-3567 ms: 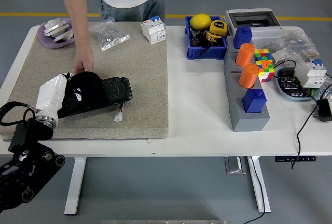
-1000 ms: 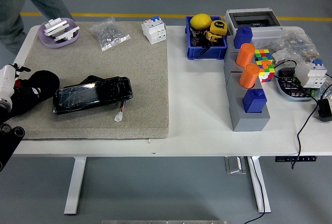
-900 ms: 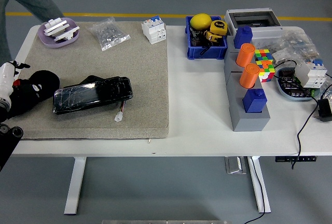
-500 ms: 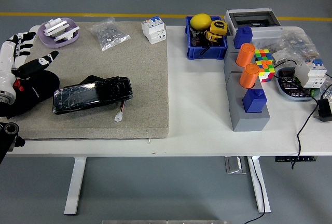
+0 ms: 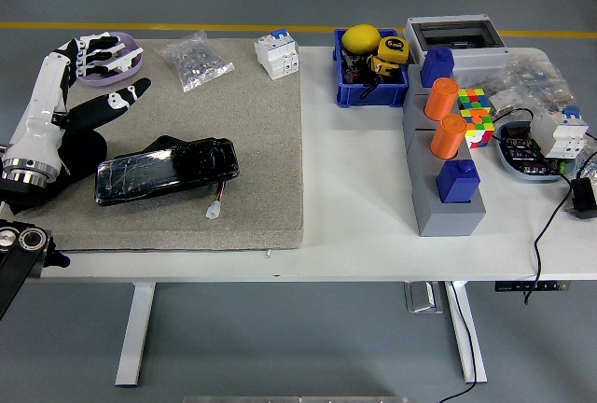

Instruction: Pick the rag up,wipe the panel,place it on the desk

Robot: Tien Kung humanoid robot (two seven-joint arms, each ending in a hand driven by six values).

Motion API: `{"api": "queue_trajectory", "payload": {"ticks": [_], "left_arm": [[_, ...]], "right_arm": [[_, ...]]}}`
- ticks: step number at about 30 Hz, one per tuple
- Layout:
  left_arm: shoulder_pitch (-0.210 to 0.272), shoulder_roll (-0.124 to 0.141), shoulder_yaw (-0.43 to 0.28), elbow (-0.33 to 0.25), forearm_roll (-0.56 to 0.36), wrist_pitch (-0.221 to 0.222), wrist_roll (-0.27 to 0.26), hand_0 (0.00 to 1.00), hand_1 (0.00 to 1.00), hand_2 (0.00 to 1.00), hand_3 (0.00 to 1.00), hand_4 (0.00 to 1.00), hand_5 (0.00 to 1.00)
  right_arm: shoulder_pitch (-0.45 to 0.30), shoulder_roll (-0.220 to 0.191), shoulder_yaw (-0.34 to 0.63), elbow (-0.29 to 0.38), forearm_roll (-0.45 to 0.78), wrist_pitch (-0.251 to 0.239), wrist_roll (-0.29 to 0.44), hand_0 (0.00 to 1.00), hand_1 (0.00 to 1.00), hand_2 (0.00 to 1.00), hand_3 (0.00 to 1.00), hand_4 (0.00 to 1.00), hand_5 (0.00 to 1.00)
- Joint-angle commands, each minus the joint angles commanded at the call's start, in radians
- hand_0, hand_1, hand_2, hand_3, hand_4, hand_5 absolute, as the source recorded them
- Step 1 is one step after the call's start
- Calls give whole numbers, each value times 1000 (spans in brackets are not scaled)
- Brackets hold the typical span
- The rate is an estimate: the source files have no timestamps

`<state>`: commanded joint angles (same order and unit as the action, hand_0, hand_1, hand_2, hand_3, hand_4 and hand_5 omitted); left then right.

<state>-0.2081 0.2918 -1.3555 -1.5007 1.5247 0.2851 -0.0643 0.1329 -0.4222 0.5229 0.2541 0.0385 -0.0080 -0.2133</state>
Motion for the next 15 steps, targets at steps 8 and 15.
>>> {"api": "queue_trajectory", "payload": {"ticks": [8, 15], "left_arm": [[-6, 11, 15, -32, 44, -3, 18, 663, 735, 742, 667, 891, 260], [-1, 10, 17, -48, 57, -11, 23, 674, 737, 742, 663, 883, 253]], "right_arm": [[-5, 6, -20, 5, 4, 3, -4, 758, 292, 663, 627, 998, 548], [-14, 19, -13, 3, 6, 7, -7, 759, 292, 663, 626, 998, 548]]}}
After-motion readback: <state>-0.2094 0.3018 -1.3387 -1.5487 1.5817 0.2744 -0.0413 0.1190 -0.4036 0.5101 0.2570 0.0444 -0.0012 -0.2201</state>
